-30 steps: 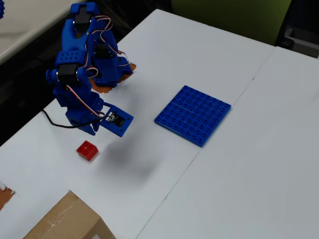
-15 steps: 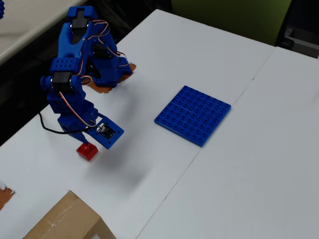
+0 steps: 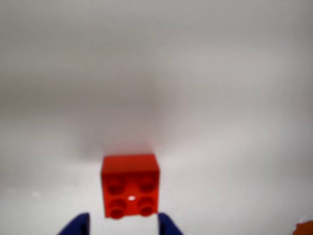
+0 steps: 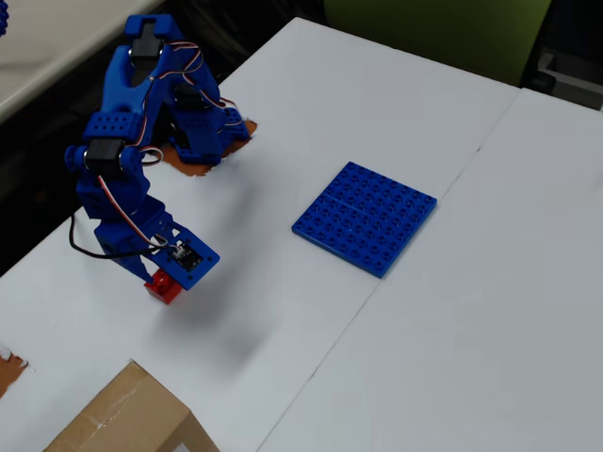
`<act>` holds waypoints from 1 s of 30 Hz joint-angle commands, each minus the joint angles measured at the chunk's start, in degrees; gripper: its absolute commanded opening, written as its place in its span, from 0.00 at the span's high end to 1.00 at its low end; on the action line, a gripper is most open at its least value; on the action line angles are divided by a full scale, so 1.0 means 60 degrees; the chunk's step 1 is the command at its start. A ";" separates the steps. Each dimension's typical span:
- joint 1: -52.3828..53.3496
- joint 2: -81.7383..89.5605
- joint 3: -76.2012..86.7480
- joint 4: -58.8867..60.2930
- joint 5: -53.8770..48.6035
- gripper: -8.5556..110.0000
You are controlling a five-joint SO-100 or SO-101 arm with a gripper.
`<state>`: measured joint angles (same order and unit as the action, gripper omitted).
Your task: Pick up the 2x2 red block and go up the 8x8 blue block.
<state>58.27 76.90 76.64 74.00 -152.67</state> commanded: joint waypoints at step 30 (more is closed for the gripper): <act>0.0190 -0.1084 -0.0513 -0.0850 -0.0249 0.71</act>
<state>59.06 69.96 75.76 69.52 -153.90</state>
